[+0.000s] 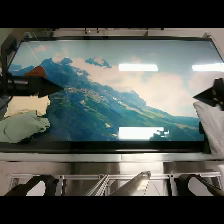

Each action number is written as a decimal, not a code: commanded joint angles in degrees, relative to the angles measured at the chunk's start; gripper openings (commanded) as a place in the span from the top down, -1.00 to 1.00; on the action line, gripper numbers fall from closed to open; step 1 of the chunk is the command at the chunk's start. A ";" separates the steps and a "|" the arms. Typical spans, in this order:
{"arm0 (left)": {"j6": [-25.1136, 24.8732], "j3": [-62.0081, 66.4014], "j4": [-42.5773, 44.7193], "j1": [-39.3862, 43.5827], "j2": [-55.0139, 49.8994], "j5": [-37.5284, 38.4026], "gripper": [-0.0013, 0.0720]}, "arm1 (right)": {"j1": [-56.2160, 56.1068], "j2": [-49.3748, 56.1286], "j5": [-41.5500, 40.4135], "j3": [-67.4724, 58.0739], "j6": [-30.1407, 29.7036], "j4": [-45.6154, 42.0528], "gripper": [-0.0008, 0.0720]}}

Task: Fold the shirts.

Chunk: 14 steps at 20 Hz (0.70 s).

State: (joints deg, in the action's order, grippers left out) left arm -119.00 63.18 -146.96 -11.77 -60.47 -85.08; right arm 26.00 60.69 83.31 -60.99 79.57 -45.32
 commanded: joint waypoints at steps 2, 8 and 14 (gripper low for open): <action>1.66 -18.53 1.88 -0.28 14.36 1.53 0.93 | -21.86 -14.34 -14.49 17.59 -5.86 0.94 0.94; 4.07 -32.50 1.79 -0.28 27.58 1.44 0.93 | -30.84 -19.10 -21.40 28.72 -3.58 3.04 0.95; 6.21 -33.07 1.77 -0.28 33.24 -0.72 0.93 | -30.84 -19.19 -20.33 28.72 -4.15 7.17 0.94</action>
State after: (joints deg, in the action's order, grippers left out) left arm -113.97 30.94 -145.18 -11.99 -29.78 -84.47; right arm -4.36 41.74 63.24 -32.75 75.61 -39.86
